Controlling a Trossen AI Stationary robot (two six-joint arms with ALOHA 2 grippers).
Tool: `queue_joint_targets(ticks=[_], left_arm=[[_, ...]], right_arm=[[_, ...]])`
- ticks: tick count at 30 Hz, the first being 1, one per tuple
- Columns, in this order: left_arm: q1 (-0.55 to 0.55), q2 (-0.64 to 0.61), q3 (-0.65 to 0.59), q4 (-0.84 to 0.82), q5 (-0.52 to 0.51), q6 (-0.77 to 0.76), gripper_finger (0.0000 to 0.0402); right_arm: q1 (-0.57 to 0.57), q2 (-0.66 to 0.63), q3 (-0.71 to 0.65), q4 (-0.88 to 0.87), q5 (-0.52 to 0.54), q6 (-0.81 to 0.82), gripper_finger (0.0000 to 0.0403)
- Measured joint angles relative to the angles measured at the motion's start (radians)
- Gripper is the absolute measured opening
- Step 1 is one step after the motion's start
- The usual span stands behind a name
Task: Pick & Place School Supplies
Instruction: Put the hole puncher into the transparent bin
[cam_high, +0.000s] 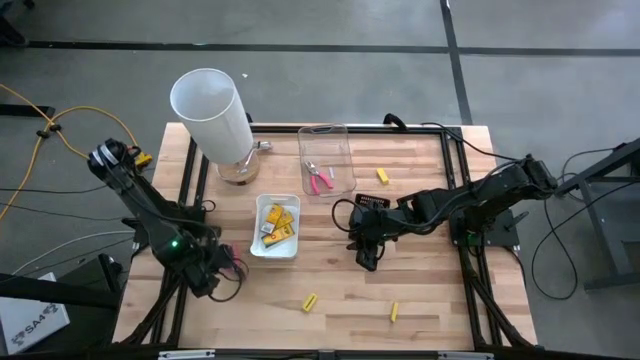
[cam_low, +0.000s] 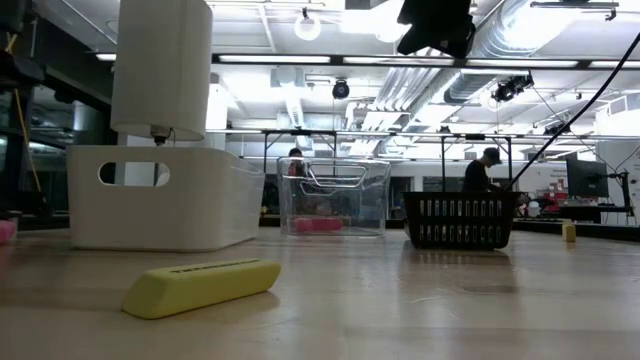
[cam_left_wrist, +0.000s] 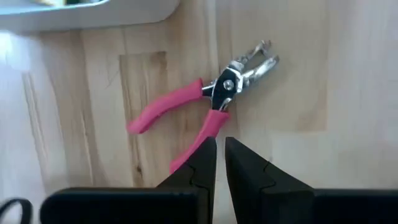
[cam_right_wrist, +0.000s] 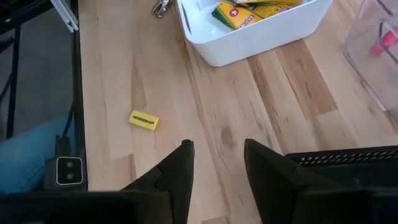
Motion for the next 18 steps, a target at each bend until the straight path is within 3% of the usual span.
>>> queue_joint_targets(ticks=[6, 18], left_arm=[[-0.013, 0.043, -0.013, 0.000, 0.051, 0.036, 0.0037], [-0.013, 0.082, -0.042, 0.033, 0.040, 0.139, 0.0106]], right_arm=[[0.000, 0.000, 0.000, 0.000, -0.001, 0.001, 0.0133], [0.001, 0.000, 0.000, 0.000, -0.006, 0.022, 0.0133]])
